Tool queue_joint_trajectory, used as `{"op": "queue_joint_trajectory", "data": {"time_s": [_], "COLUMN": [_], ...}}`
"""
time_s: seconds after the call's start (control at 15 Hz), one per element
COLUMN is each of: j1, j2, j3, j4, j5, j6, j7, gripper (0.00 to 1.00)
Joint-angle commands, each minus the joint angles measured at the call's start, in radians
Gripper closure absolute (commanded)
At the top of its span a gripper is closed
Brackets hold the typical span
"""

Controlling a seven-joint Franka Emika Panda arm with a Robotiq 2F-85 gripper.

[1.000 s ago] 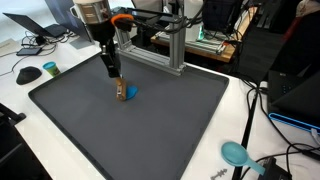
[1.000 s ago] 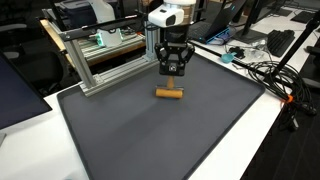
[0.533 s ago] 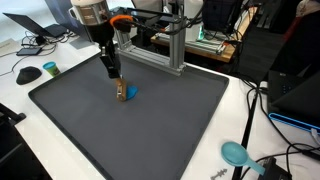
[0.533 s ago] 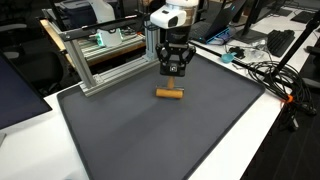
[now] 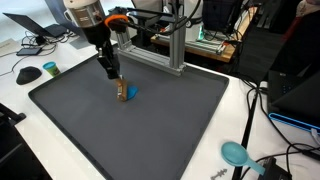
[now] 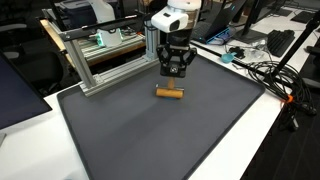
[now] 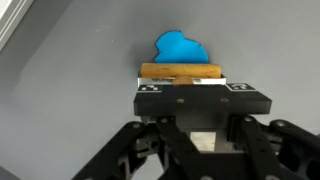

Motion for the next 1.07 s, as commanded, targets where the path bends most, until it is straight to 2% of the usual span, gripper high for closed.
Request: {"op": "queue_joint_trajectory", "data": {"time_s": [0.0, 1.0], "j1": [-0.015, -0.036], "j2": [0.071, 0.128], "j3": [0.008, 0.021], "j4": [0.037, 0.126], "j5": [0.038, 0.09], "j6": [-0.058, -0.182], "j7": [-0.03, -0.126], "gripper": [0.77, 0.77]}}
